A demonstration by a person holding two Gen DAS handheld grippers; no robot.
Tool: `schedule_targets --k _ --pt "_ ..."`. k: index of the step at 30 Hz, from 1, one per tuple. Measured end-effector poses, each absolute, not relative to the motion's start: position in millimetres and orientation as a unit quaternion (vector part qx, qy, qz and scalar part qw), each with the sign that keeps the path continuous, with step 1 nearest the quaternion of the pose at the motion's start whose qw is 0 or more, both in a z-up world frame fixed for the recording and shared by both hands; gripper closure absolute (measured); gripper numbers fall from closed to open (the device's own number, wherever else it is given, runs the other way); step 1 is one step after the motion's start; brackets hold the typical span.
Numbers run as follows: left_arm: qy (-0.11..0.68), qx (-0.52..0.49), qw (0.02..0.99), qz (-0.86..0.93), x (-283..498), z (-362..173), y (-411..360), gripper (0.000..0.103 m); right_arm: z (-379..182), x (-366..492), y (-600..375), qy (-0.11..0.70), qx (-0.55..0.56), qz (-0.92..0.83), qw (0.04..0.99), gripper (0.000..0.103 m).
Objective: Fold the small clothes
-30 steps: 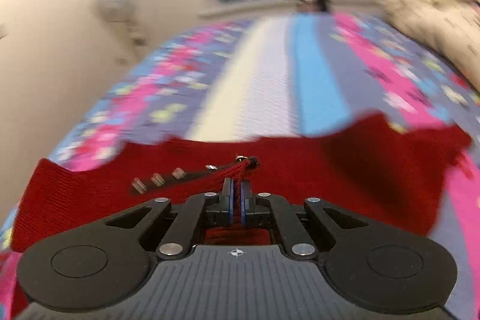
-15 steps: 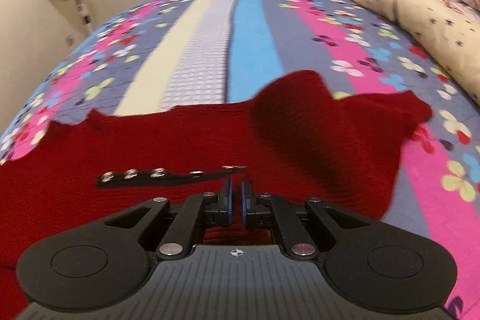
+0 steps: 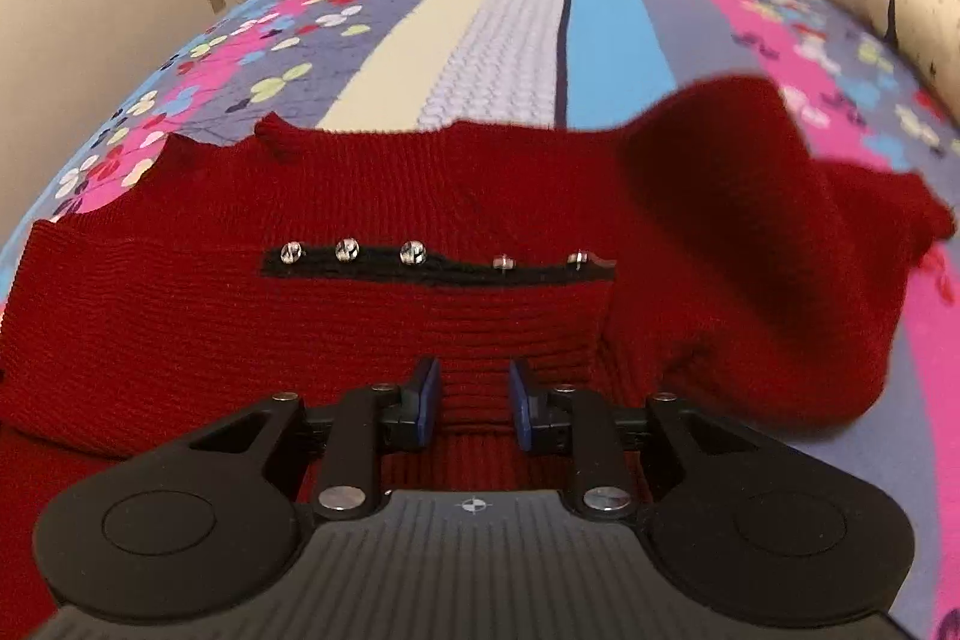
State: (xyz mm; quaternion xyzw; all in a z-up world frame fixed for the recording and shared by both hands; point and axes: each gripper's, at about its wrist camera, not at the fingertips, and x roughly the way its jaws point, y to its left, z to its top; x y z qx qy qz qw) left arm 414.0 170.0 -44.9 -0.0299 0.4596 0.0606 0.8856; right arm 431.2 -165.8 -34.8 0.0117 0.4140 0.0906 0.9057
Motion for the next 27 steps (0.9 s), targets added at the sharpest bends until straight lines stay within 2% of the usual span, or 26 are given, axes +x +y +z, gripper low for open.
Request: schedule_targets --k 3,5,8,11,17,19,24,27 --pt "0.423 -0.051 0.902 0.068 411 -34 177 0.053 -29 429 -165 0.395 0.028 0.11 0.912 0.074" --pt "0.415 -0.063 0.904 0.075 412 -32 182 0.053 -32 431 -164 0.397 0.023 0.114 0.91 0.069" --pt "0.456 -0.039 0.885 0.087 420 -45 181 0.053 -48 437 -163 0.435 -0.002 0.089 0.896 0.066" --pt "0.49 0.008 0.863 0.122 425 -60 178 0.057 -43 436 -165 0.431 0.009 0.088 0.898 0.066" --pt "0.403 -0.062 0.908 0.095 414 -21 182 0.057 -31 432 -166 0.407 0.023 0.085 0.909 0.066" --pt "0.395 -0.069 0.912 0.079 412 -17 177 0.057 -29 431 -167 0.4 0.03 0.086 0.912 0.066" --pt "0.426 -0.044 0.902 0.057 418 -28 162 0.057 -24 429 -165 0.381 0.026 0.09 0.92 0.066" --pt "0.474 -0.009 0.879 0.05 421 -50 157 0.055 -20 427 -163 0.37 0.022 0.09 0.924 0.065"
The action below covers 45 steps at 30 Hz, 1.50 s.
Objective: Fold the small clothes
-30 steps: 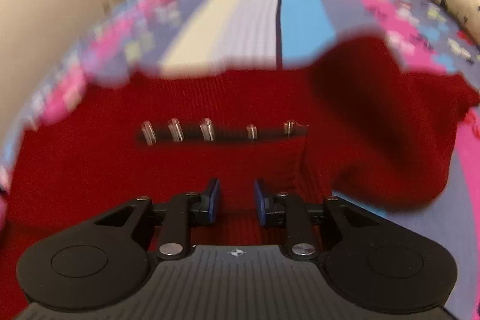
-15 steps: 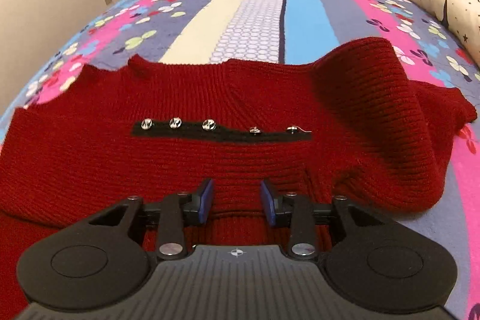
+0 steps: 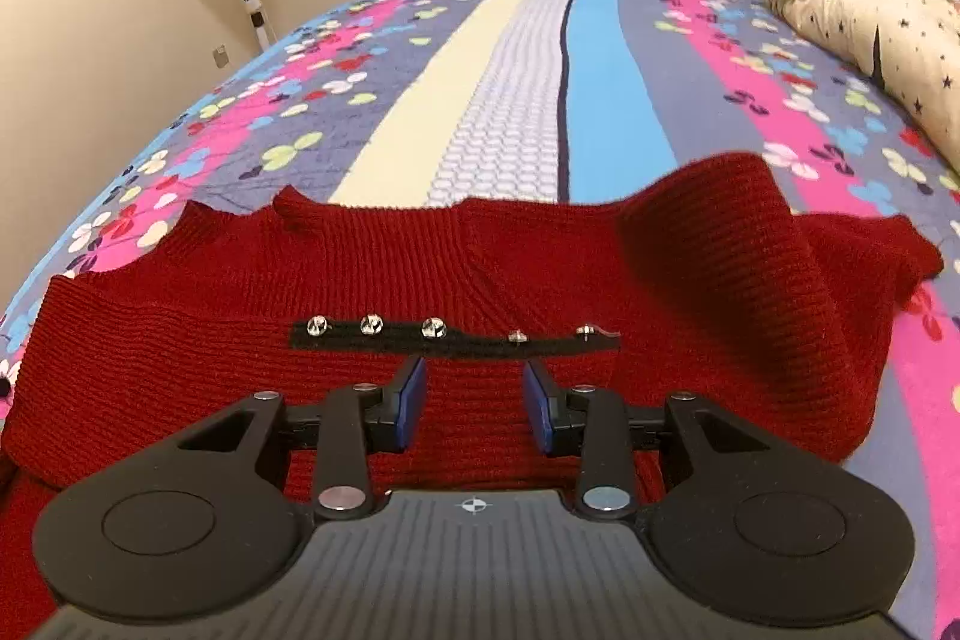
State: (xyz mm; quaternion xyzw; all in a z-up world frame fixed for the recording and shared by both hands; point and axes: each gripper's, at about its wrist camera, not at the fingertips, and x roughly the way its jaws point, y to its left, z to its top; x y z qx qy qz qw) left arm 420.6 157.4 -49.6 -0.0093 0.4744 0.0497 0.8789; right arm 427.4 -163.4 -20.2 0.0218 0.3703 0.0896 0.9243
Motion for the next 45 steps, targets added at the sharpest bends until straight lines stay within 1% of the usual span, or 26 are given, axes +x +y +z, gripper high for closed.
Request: schedule_targets --k 3,7,13,14,15,16,18,22,25,26,28,39,45 --pt "0.462 0.009 0.885 0.052 417 -48 151 0.055 -17 426 -165 0.36 0.026 0.087 0.929 0.065" --pt "0.432 -0.01 0.901 0.035 413 -37 149 0.053 -12 425 -170 0.345 0.042 0.08 0.934 0.065" --pt "0.434 0.003 0.901 0.013 413 -39 132 0.051 -7 423 -171 0.326 0.045 0.07 0.942 0.066" --pt "0.432 0.002 0.902 0.011 413 -39 130 0.05 -6 423 -171 0.323 0.046 0.071 0.943 0.066" --pt "0.427 0.0 0.904 0.011 413 -38 128 0.046 -5 423 -172 0.319 0.047 0.072 0.944 0.066" --pt "0.421 -0.004 0.907 0.011 411 -36 124 0.038 -5 422 -172 0.316 0.049 0.071 0.945 0.066" --pt "0.405 -0.008 0.914 0.012 407 -32 117 0.029 -3 422 -174 0.308 0.054 0.071 0.947 0.066" --pt "0.358 -0.002 0.934 0.014 397 -20 99 0.025 1 420 -180 0.29 0.076 0.065 0.952 0.065" --pt "0.316 0.002 0.948 0.03 388 -14 89 0.023 7 419 -188 0.272 0.093 0.063 0.956 0.063" --pt "0.308 0.006 0.951 0.035 387 -13 85 0.023 10 418 -190 0.266 0.094 0.062 0.957 0.063" --pt "0.306 0.005 0.952 0.03 386 -11 83 0.018 14 417 -194 0.256 0.096 0.061 0.96 0.062" --pt "0.331 -0.032 0.942 0.056 394 -12 102 0.018 19 424 -239 0.24 0.144 0.003 0.96 0.062" --pt "0.337 -0.027 0.939 0.061 396 -14 104 0.018 13 429 -262 0.252 0.192 -0.03 0.948 0.062"
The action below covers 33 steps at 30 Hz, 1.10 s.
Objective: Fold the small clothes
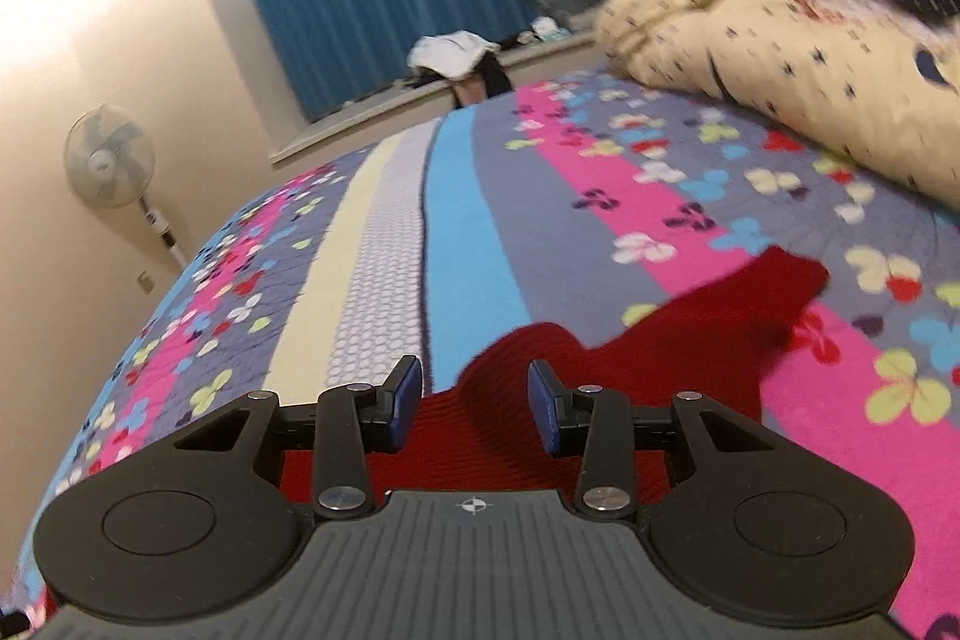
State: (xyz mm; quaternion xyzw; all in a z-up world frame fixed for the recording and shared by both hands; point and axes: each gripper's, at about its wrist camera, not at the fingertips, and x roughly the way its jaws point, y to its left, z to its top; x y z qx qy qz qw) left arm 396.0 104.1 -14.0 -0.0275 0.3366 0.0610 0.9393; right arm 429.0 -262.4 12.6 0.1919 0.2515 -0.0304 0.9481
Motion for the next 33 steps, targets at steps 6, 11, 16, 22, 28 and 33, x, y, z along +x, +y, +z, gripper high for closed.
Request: schedule_targets --k 6,11,16,22,28,33 --pt "0.343 -0.022 0.938 0.045 399 -21 100 0.018 7 432 -285 0.248 0.193 -0.075 0.946 0.062" --pt "0.332 -0.008 0.942 0.052 399 -24 100 0.021 -9 440 -320 0.253 0.206 -0.136 0.935 0.062" --pt "0.323 -0.011 0.944 0.065 400 -22 109 0.033 -45 454 -369 0.285 0.256 -0.178 0.906 0.062" --pt "0.317 -0.007 0.945 0.081 401 -22 115 0.035 -87 467 -397 0.303 0.314 -0.181 0.881 0.062" --pt "0.322 -0.021 0.944 0.063 402 -25 113 0.029 -90 477 -397 0.285 0.312 -0.165 0.891 0.062" --pt "0.322 -0.01 0.946 0.043 399 -26 105 0.016 -87 471 -408 0.253 0.368 -0.153 0.882 0.061"
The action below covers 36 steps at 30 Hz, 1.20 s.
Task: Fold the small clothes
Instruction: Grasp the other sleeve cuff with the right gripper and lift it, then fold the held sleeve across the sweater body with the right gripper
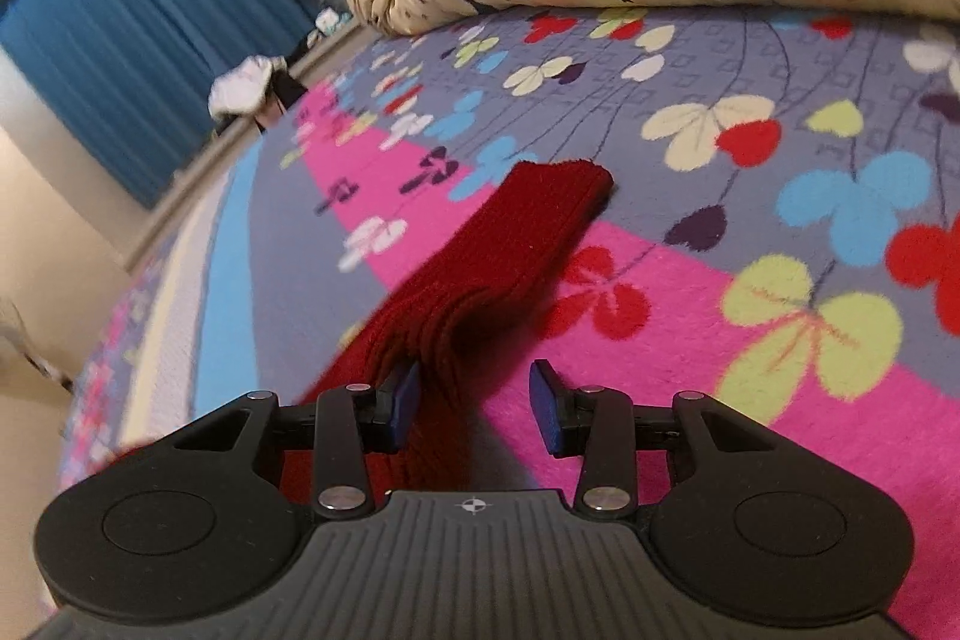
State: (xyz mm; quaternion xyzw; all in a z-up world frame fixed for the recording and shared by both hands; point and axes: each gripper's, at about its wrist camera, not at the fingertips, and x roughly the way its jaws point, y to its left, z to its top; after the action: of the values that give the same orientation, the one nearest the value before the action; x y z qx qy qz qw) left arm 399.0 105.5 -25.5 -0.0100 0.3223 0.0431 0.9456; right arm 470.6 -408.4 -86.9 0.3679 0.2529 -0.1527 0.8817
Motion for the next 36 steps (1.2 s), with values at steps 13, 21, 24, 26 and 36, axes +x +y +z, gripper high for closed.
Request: schedule_targets --k 13,21,24,26,36 --pt "0.337 -0.028 0.94 0.047 401 -28 104 0.016 -83 481 -400 0.262 0.361 -0.126 0.886 0.044" --pt "0.351 -0.025 0.933 0.071 406 -27 112 0.017 -38 475 -375 0.222 0.298 -0.134 0.919 0.088" --pt "0.362 -0.033 0.928 0.085 408 -26 119 0.021 11 461 -342 0.173 0.25 -0.1 0.947 0.089" --pt "0.37 -0.039 0.924 0.092 408 -26 124 0.022 44 444 -305 0.139 0.193 -0.053 0.97 0.089" --pt "0.377 -0.056 0.918 0.108 405 -19 136 0.022 55 362 -141 0.224 0.042 0.179 0.957 0.089"
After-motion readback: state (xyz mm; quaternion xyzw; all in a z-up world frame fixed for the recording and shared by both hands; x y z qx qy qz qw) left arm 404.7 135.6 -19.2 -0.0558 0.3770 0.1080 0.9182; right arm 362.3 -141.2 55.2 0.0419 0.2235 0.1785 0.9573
